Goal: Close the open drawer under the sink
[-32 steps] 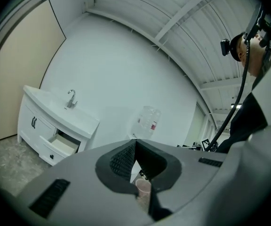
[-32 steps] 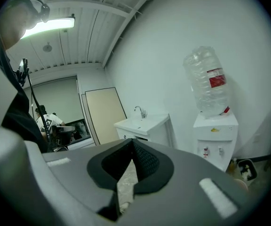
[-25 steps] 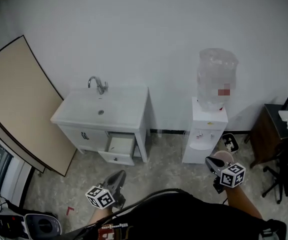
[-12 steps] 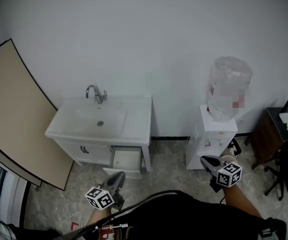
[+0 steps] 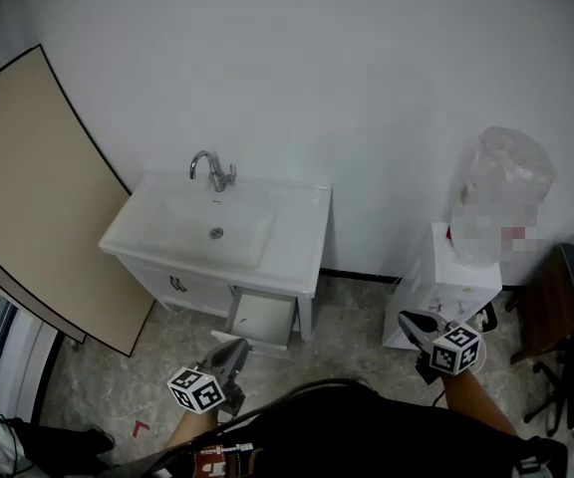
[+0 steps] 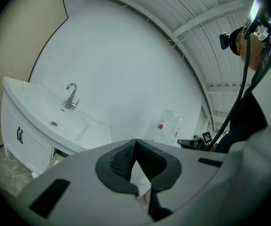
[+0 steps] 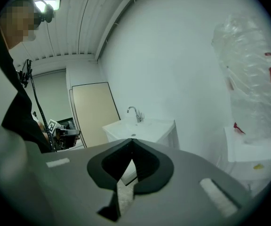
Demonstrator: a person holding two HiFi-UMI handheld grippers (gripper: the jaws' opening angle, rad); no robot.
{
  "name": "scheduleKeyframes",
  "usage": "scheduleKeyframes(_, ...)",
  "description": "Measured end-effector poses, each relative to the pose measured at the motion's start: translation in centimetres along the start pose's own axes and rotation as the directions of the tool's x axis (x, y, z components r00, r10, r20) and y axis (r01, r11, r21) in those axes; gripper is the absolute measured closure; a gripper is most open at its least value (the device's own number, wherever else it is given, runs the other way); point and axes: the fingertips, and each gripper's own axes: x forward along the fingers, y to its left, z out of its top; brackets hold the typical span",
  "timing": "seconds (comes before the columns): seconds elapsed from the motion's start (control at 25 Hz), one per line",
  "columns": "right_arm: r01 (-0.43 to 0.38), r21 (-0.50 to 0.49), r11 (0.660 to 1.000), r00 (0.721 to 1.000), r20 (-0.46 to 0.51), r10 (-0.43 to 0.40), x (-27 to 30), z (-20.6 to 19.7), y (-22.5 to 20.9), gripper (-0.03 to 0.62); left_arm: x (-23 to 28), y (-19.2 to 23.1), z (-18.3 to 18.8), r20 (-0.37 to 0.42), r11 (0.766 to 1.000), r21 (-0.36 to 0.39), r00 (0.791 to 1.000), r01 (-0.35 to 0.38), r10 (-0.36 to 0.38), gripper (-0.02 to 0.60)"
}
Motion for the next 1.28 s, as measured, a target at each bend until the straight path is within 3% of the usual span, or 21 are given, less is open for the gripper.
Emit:
scheduleKeyframes(0.2, -0.166, -0.038, 0.985, 0.986, -0.02, 0.166, 5.1, 2.7, -5.2, 0.592, 3.9, 1.4, 0.4, 0.063, 0.988, -0.016, 0.986, -0.156, 0.157, 0.589)
scheduleKeyframes(0.32, -0.279, -0.053, 0.959, 0.959, -0.061, 0.275, 7.8, 4.4, -7.9, 0.592, 6.1, 0.9, 0.3, 0.095, 0.967, -0.07, 0.963, -0.246, 0.251, 0.589)
scheduleKeyframes(0.48, -0.364, -0.079, 0.928, 0.929, -0.1, 0.355, 11.4, 6.5, -11.4, 0.592, 8.6, -0.1, -0.7, 0.09, 0.939, -0.109, 0.937, -0.327, 0.337, 0.589)
scheduleKeyframes(0.64, -0.466, -0.084, 0.881, 0.881, -0.14, 0.452, 15.3, 6.4, -11.5, 0.592, 9.4, -0.1, -1.9, 0.086, 0.909, -0.135, 0.909, -0.395, 0.408, 0.589)
scheduleKeyframes(0.8, -0.535, -0.066, 0.842, 0.836, -0.184, 0.517, 18.6, 5.3, -9.6, 0.592, 8.5, 0.0, -3.1, 0.089, 0.885, -0.163, 0.887, -0.436, 0.453, 0.589)
scheduleKeyframes(1.0, -0.599, -0.101, 0.794, 0.79, -0.231, 0.567, 22.0, 5.1, -3.4, 0.592, 3.7, 2.0, -3.4, 0.127, 0.862, -0.18, 0.858, -0.474, 0.499, 0.589)
scheduleKeyframes(1.16, -0.613, -0.134, 0.779, 0.782, -0.243, 0.574, 24.3, 6.0, 2.3, 0.592, -1.3, 4.7, -2.8, 0.148, 0.853, -0.164, 0.843, -0.495, 0.518, 0.589)
scheduleKeyframes(1.28, -0.601, -0.131, 0.788, 0.791, -0.236, 0.564, 25.7, 6.3, 6.0, 0.592, -5.0, 6.6, -2.7, 0.134, 0.854, -0.124, 0.845, -0.505, 0.518, 0.589)
